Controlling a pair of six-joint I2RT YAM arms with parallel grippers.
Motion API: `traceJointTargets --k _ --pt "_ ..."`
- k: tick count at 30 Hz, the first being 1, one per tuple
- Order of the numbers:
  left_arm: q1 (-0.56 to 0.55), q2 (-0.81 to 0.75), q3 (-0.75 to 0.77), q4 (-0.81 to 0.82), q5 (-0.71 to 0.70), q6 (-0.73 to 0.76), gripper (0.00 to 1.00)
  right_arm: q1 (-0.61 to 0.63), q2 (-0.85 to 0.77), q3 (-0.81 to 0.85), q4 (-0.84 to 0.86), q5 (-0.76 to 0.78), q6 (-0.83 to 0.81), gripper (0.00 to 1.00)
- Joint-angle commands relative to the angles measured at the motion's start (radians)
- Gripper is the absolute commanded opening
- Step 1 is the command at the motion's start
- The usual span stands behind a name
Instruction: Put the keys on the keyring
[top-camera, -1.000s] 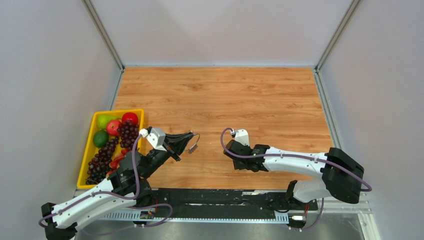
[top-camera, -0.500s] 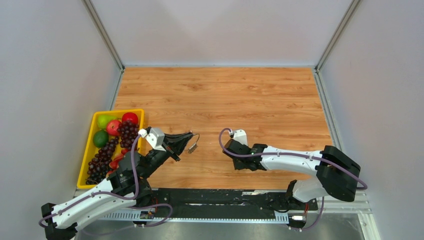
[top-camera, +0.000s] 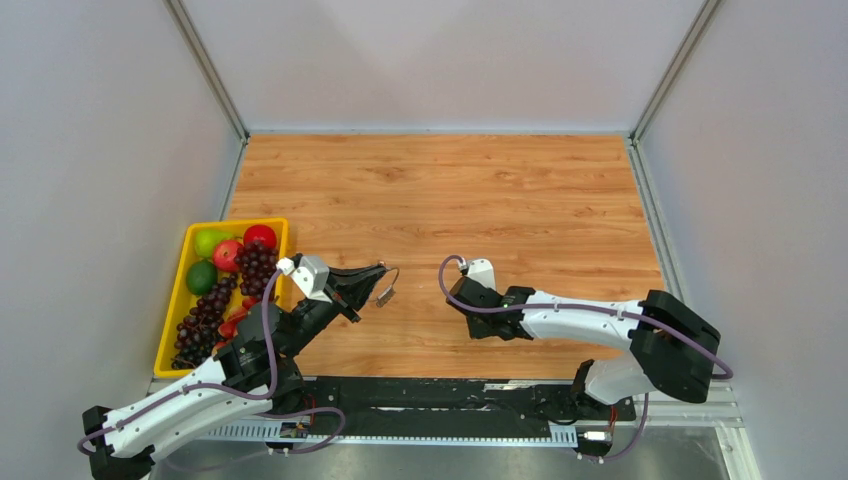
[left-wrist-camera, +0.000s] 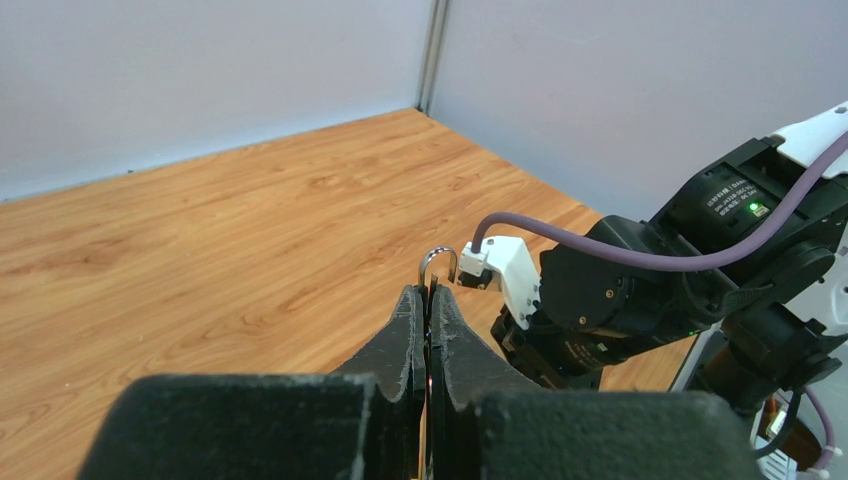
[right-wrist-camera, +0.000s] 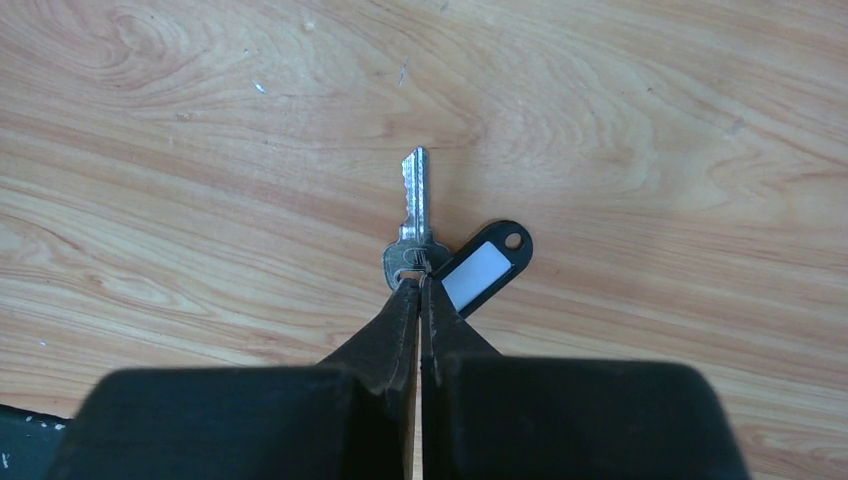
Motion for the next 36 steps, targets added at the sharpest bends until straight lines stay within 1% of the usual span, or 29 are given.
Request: traceJointTargets --k 1,5,17,24,30,33,36 --pt "-0.003 -0.01 0.028 0.017 0.001 -0.01 0.0 -0.01 0.017 -0.014 0.03 -0.014 -0.008 0.0" --pt "-0.003 -0.009 0.029 0.014 0.001 -0.012 0.0 -0.01 -0.018 -0.013 0.029 -0.015 -0.007 0.0" --pt "-0.003 -0.022 0.046 0.004 0.007 -0.041 0.0 -0.009 -0.271 0.064 -0.007 -0.096 -0.077 0.0" --pt "-0.003 -0.01 0.075 -0.014 0.03 -0.062 0.0 -0.007 -0.376 0.144 -0.006 -0.186 -0.191 0.0" --pt "-0.003 0.011 0.105 -0.048 0.051 -0.072 0.0 -0.008 -0.415 0.217 0.009 -0.281 -0.297 0.0" --pt "-0.003 0.02 0.13 -0.07 0.104 -0.073 0.0 -0.009 -0.427 0.251 0.027 -0.329 -0.348 0.0" --pt "-0.003 0.02 0.145 -0.086 0.128 -0.073 0.0 -0.007 -0.431 0.26 0.022 -0.217 -0.364 0.0"
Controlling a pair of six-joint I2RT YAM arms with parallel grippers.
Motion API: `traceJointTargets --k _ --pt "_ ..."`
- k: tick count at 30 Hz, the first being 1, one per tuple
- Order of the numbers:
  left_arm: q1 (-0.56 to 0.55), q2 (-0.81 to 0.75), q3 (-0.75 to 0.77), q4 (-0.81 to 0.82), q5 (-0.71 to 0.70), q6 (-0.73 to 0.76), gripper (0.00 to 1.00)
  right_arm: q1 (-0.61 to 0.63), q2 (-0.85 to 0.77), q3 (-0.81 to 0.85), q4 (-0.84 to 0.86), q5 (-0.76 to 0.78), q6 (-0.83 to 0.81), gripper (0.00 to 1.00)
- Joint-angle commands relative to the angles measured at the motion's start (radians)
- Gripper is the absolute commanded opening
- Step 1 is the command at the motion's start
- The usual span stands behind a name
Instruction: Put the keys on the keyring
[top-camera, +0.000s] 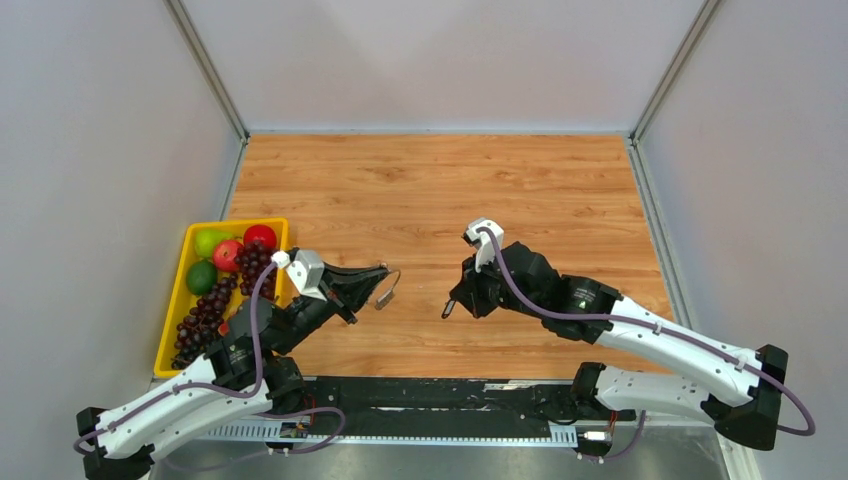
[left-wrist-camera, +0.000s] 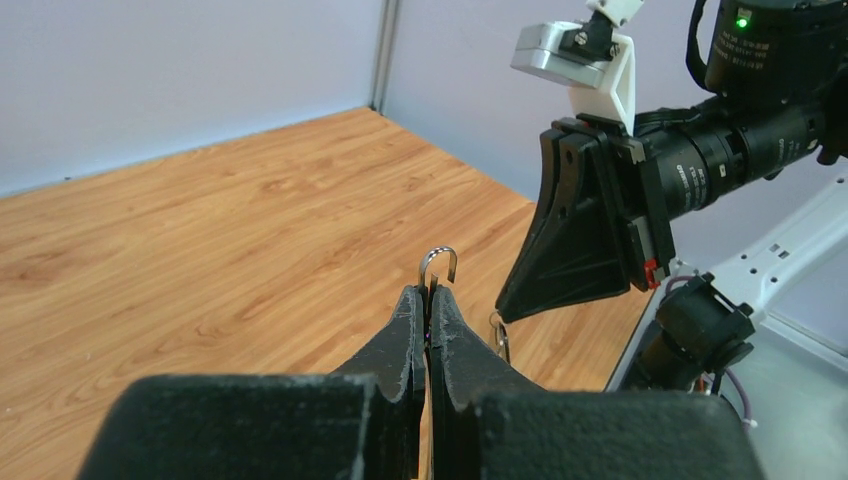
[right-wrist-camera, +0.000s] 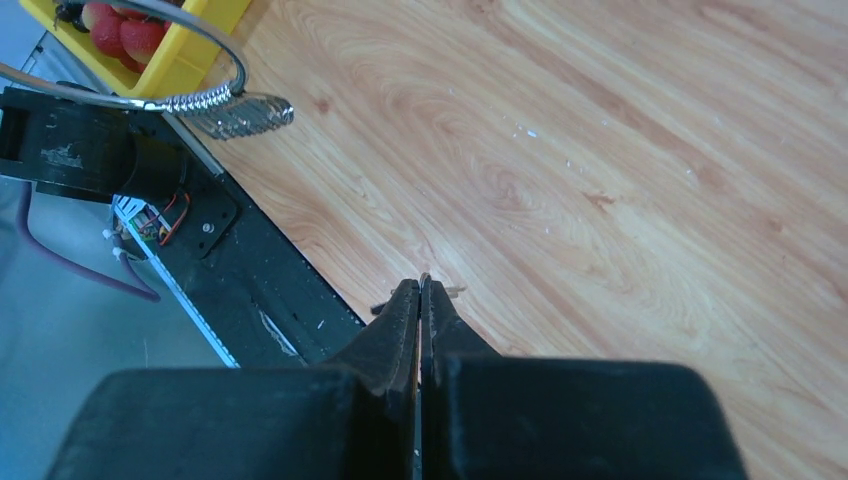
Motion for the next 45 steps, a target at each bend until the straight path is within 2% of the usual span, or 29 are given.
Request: traceJointTargets --k 1,10,24,45 --pt "-0.003 0.0 0.055 -0.011 0.055 -0.016 0.0 -0.003 -0.016 0.051 0.027 0.022 -0.085 0.0" --pt "-0.003 -0.012 0.047 -0.01 0.055 -0.007 0.0 0.012 -0.029 0.065 0.131 -0.118 -0.067 0.0" --pt "-0.003 -0.013 0.023 0.097 0.132 0.012 0.0 0.011 -0.014 0.102 0.32 -0.329 0.054 0.0" --pt "-0.003 -0.023 -0.015 0.223 0.278 0.037 0.0 0.011 -0.024 0.051 0.637 -0.475 0.277 0.0"
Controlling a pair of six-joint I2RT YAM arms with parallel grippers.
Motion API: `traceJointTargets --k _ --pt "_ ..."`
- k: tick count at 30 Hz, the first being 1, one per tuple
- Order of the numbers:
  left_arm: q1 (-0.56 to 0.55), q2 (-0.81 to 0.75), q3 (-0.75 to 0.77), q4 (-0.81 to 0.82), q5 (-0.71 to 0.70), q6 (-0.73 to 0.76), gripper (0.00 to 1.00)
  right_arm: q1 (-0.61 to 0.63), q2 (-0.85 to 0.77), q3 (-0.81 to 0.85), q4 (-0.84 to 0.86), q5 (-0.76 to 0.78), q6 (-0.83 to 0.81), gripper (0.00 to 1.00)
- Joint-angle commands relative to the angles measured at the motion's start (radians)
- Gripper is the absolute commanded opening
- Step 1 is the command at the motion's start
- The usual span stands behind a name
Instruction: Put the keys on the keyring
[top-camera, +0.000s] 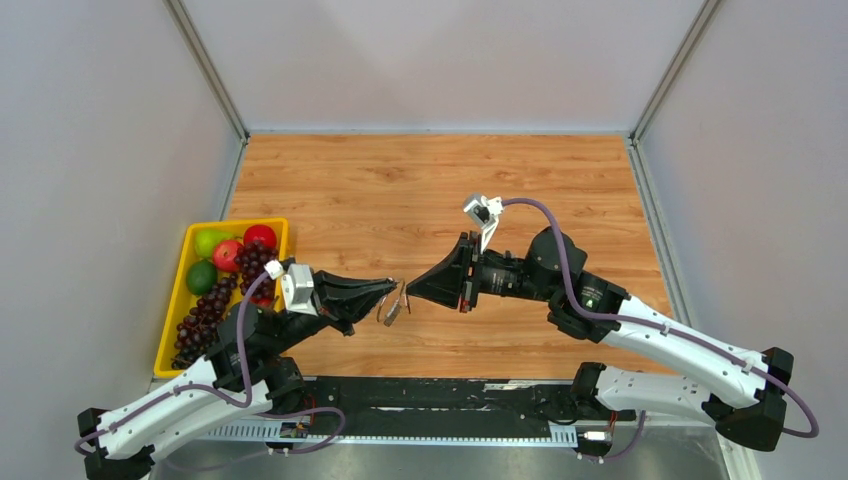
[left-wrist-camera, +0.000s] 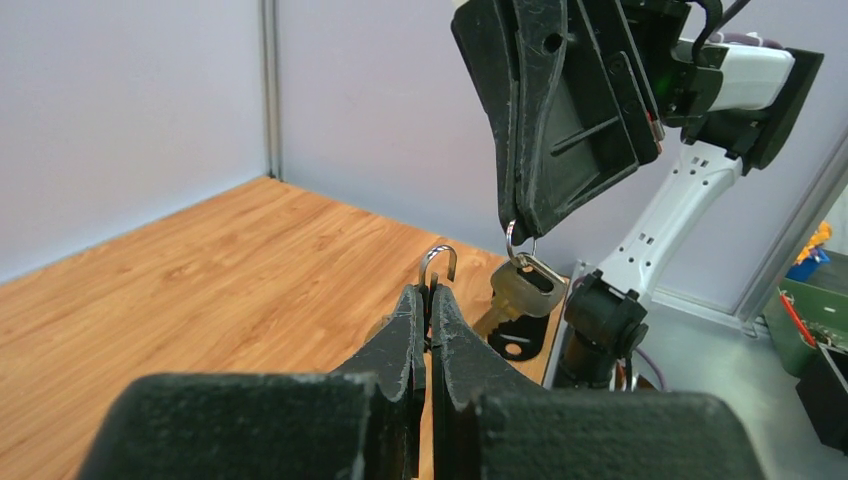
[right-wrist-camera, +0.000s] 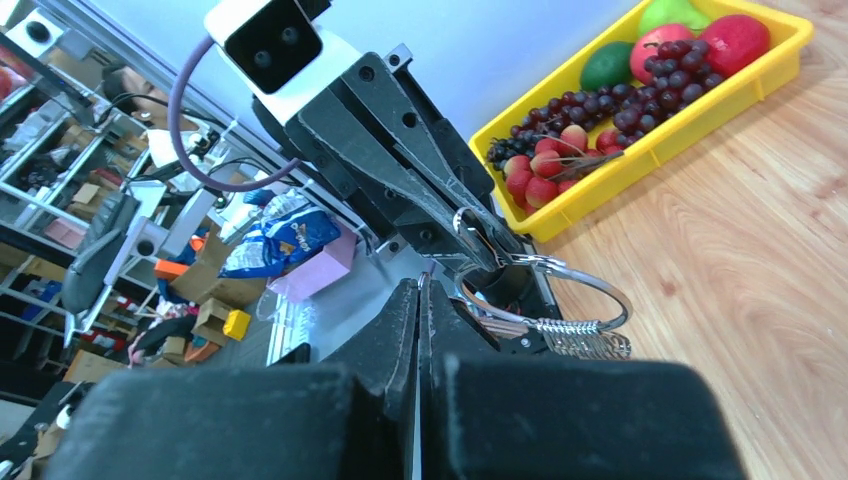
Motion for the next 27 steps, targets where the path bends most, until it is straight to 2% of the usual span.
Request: traceJointTargets --k 1,27 --pt "-0.003 -0.013 0.0 0.084 0.043 0.021 0.0 0.006 -0.009 -0.002 0.119 -0.04 0.06 0.0" --pt "-0.003 -0.059 -0.087 0.272 0.094 0.073 0.0 0.006 0.033 -0.067 0.29 -0.025 0.208 0.0"
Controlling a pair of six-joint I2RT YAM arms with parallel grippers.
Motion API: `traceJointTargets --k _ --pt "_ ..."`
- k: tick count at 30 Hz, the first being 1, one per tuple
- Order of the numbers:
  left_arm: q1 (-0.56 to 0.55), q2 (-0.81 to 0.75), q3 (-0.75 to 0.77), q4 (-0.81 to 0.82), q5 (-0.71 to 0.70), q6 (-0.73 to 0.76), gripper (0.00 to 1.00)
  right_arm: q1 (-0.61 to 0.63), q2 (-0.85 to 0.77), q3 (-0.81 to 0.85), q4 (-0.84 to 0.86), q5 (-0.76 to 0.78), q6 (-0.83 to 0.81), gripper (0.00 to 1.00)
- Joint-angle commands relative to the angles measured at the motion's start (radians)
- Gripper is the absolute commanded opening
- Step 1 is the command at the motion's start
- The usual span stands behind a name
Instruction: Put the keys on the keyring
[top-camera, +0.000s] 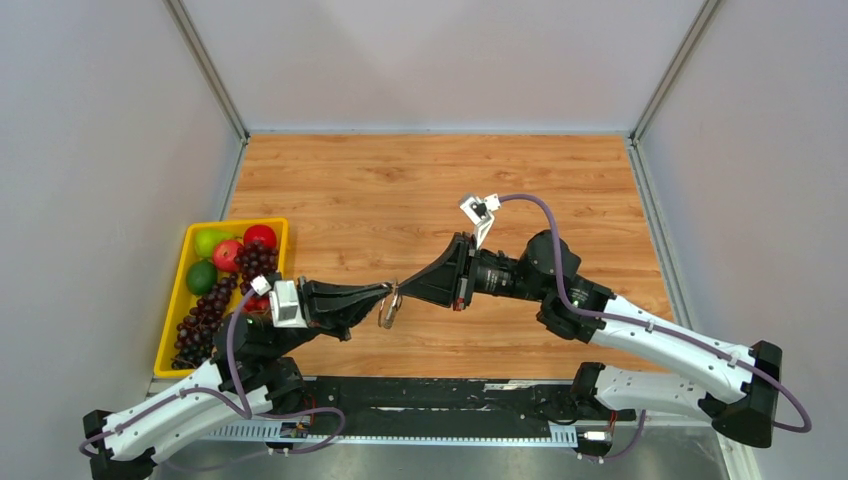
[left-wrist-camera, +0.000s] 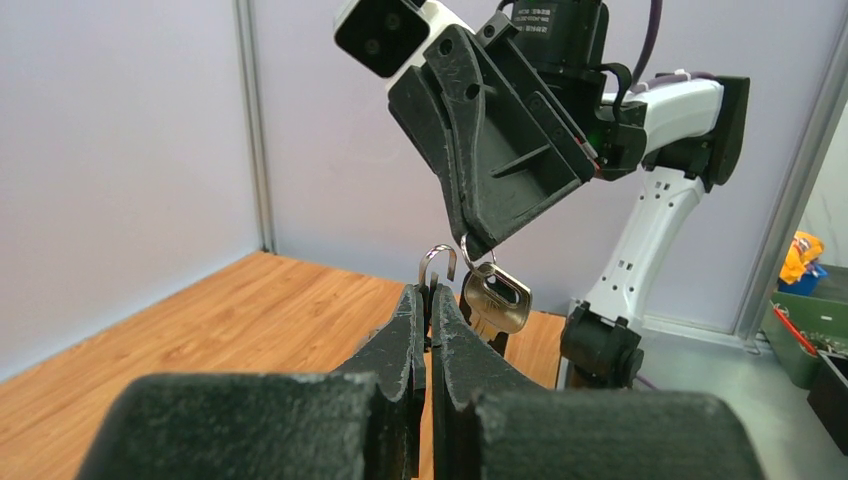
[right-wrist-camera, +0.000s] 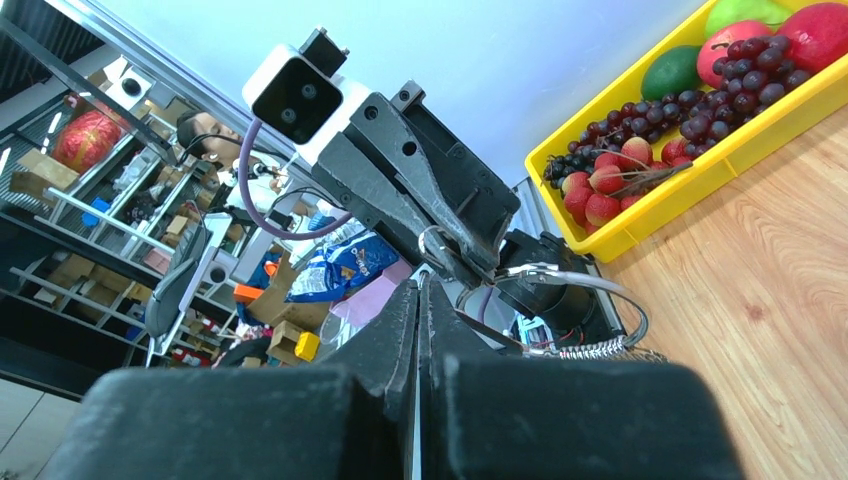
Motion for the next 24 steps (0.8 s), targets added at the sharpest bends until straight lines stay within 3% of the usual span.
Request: traceJointTargets --k 1,24 --pt "-0.003 -0.01 -0.01 0.089 0.031 0.028 0.0 0.006 0.009 -0.002 0.089 0.003 0.038 0.0" --pt "-0.003 -0.014 -0.035 0.138 0.052 0.041 0.0 0.006 0.047 0.007 0.106 0.015 0.06 0.0"
